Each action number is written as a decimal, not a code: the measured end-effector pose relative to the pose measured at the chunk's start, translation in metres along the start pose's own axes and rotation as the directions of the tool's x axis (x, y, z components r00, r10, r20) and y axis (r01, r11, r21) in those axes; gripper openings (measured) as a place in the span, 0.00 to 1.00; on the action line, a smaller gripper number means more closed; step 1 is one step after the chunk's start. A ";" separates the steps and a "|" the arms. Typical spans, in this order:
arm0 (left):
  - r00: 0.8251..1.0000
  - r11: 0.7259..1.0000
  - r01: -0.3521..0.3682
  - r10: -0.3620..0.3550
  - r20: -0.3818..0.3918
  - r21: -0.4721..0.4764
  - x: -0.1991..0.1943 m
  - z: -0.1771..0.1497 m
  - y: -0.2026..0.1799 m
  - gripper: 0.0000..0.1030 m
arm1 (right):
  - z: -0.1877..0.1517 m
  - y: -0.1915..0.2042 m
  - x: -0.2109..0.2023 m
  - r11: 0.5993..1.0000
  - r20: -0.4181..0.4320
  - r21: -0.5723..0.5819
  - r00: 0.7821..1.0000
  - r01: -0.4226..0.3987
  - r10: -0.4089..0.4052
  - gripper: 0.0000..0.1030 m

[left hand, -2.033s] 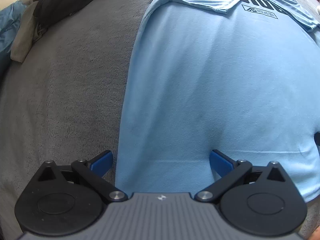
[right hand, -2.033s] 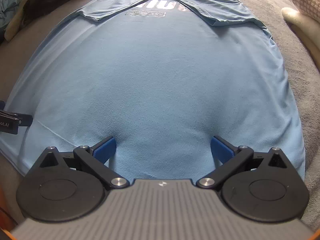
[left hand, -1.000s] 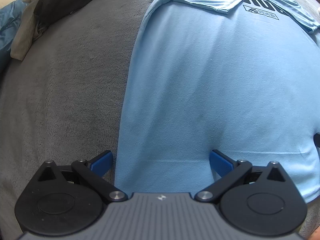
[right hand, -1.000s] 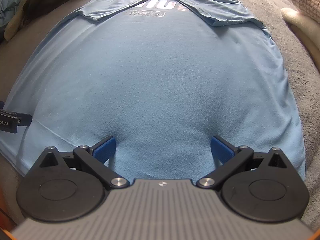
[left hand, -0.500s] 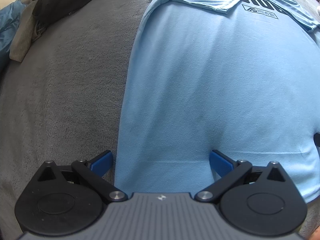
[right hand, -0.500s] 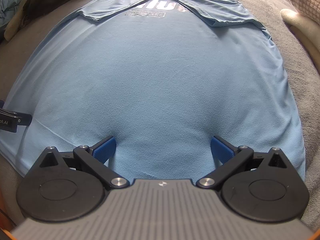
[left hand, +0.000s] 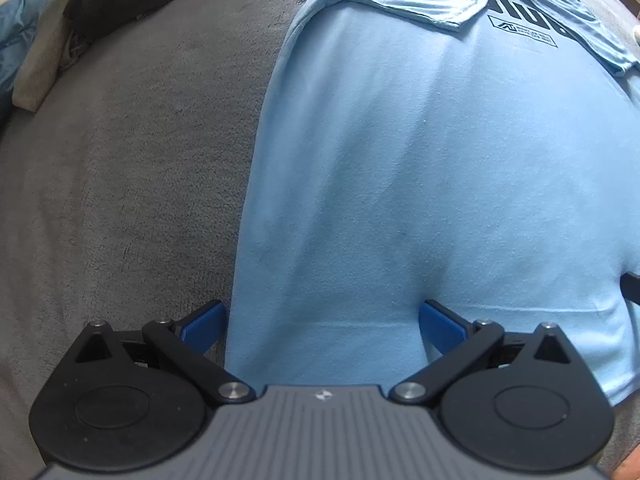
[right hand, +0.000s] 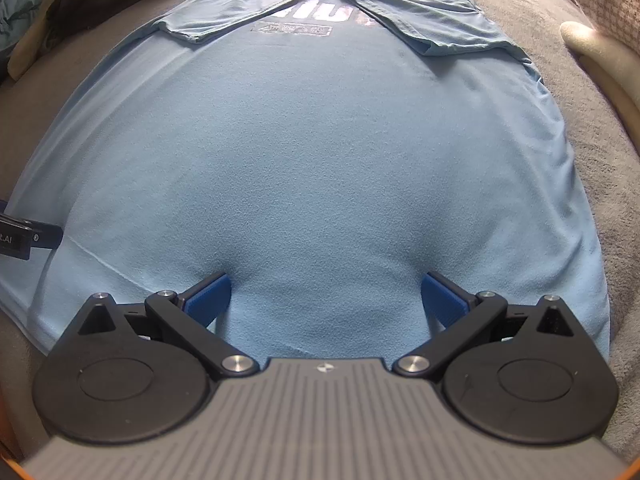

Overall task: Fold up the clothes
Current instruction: 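Press both open grippers onto the shirt body and smooth it flat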

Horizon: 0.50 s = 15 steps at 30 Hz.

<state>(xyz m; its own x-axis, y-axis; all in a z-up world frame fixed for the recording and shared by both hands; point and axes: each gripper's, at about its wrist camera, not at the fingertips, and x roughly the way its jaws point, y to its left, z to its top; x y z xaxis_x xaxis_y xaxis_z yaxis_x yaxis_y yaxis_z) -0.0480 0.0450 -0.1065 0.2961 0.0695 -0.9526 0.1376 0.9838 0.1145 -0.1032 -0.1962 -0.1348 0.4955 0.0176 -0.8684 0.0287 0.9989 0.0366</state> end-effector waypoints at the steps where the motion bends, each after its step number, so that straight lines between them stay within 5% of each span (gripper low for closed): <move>1: 1.000 1.000 0.001 -0.001 0.001 -0.001 0.000 0.000 0.000 1.00 | 0.000 0.000 0.000 1.000 0.000 -0.001 1.000 0.001 -0.001 0.99; 15: 1.000 1.000 0.020 -0.020 0.015 -0.005 -0.003 -0.008 0.002 1.00 | -0.004 0.001 -0.003 1.000 0.033 -0.023 0.999 -0.005 0.006 0.99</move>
<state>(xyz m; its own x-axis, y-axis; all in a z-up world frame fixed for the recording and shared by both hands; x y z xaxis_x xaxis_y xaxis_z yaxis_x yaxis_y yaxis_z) -0.0559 0.0482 -0.1056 0.3078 0.0473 -0.9503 0.1383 0.9859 0.0939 -0.1083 -0.1952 -0.1347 0.5238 0.0222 -0.8516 0.0063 0.9995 0.0300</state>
